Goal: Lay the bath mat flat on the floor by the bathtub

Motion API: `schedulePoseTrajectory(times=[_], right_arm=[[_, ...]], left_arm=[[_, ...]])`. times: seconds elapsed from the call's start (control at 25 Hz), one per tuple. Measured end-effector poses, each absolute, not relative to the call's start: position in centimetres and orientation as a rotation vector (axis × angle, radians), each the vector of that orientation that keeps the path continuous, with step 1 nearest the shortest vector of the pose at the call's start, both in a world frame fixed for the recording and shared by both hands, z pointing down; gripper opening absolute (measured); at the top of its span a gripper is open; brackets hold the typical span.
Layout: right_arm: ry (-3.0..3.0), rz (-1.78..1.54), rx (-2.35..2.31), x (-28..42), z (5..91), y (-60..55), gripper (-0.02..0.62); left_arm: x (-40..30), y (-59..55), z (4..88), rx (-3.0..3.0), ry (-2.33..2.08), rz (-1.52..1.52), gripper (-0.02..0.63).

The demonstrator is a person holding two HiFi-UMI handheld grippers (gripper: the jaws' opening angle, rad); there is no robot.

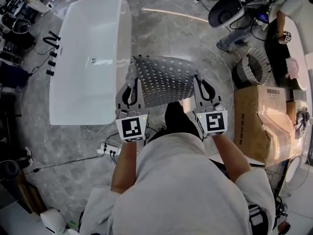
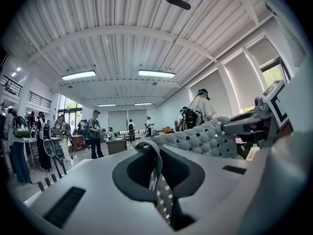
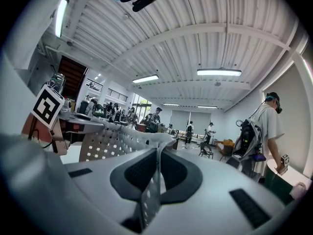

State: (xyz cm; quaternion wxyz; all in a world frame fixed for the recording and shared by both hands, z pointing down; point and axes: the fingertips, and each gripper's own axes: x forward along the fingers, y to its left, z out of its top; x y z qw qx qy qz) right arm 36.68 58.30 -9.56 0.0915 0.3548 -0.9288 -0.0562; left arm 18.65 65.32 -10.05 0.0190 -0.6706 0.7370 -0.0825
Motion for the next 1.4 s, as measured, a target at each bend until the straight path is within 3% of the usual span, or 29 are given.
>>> schedulePoseTrajectory(times=[0.68, 1.12, 1.4], right_arm=[[-2.756, -0.058, 1.008, 32.0, -6.7, 50.4, 0.025], [-2.760, 0.048, 0.953, 27.5, -3.7, 37.7, 0.025], [-2.813, -0.007, 0.899, 24.5, -3.5, 29.6, 0.025]], left_arm=[[14.5, 57.2, -7.4, -2.124, 2.332, -0.333, 0.026], [10.4, 44.5, -5.2, -2.149, 2.390, -0.434, 0.026], [7.9, 37.0, -4.8, -2.141, 2.453, -0.316, 0.026]])
